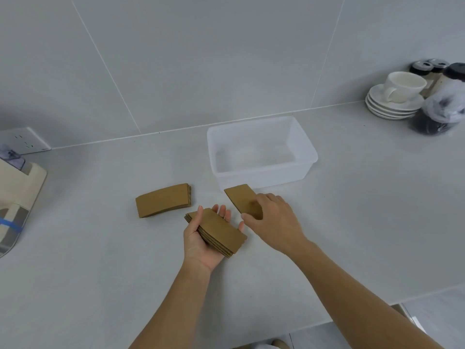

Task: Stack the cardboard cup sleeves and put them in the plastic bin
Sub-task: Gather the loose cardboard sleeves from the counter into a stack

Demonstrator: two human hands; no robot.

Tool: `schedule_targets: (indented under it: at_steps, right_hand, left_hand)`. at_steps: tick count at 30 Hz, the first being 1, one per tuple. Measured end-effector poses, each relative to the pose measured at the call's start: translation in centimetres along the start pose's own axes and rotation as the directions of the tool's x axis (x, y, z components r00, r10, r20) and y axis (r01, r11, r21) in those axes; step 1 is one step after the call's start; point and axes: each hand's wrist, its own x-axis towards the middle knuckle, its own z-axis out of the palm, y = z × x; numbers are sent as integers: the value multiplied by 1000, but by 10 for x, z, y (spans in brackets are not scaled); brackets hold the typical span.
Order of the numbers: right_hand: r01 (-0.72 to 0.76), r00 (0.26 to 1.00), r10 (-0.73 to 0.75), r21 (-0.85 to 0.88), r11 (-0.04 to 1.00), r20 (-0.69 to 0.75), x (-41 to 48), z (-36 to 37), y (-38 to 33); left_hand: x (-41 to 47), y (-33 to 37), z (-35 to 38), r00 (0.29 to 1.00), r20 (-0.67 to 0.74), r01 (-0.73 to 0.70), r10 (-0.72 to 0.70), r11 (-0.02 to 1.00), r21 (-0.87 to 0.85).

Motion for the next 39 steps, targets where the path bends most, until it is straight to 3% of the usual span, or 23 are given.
schedule_targets:
  at_steps: [6,18,30,39]
  right_hand:
    - [59,995,-67,102,993,77,-5,8,-27]
    - [134,971,-160,149,980,179,-19,42,-36]
    - [194,943,-221,126,973,249,-16,35,-20]
    - [217,947,-268,261,941,176,0,-2,-17]
  left_hand:
    - [-4,4,1,999,-6,-32,34,988,149]
    - [-5,3,-17,998,45,-41,39,998,49]
    - [-9,5,-13,1000,-28,19,-13,977,212]
    - [-13,15,0,998,-4,54,-55,954,294]
